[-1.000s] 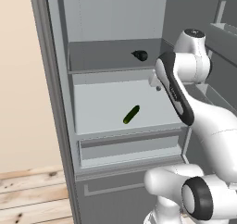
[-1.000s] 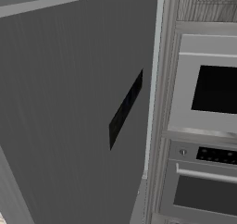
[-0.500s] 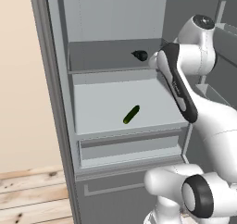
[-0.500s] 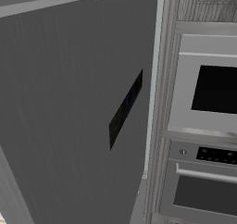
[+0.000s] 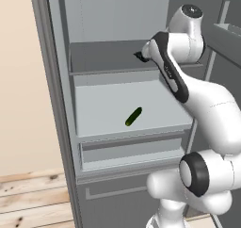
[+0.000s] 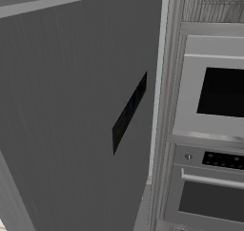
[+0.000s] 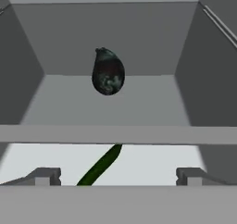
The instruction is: Place the cold items (eggplant and cucumber) from the fridge in one tupperware on the dining counter. Place the warm items (hot dog and kebab skewer) in the stove area in another tupperware.
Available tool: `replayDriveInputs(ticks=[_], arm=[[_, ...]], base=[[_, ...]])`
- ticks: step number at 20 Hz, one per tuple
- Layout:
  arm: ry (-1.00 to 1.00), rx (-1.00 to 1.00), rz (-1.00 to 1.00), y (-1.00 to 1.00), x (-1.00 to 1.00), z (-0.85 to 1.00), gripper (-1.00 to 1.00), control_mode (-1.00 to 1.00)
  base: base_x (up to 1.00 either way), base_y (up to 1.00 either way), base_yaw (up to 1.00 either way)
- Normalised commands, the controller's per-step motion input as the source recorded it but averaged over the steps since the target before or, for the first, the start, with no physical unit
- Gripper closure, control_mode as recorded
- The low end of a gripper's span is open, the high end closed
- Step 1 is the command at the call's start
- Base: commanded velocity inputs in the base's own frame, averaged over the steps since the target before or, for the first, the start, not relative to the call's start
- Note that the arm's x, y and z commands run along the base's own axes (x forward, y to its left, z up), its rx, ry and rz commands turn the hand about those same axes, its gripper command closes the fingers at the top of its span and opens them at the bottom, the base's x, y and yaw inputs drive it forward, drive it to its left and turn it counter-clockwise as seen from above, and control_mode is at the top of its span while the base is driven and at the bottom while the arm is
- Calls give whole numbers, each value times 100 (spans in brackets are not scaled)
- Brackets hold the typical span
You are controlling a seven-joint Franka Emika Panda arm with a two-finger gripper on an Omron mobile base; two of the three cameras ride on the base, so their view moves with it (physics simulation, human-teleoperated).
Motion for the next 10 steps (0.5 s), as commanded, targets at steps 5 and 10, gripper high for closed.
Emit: replayDriveInputs(ticks=[5,10], arm=[[0,0,0,17,71,-8,-100,-100],[0,-1,0,0,73,-35,-100,-100]], base=[[0,0,0],[0,0,0]])
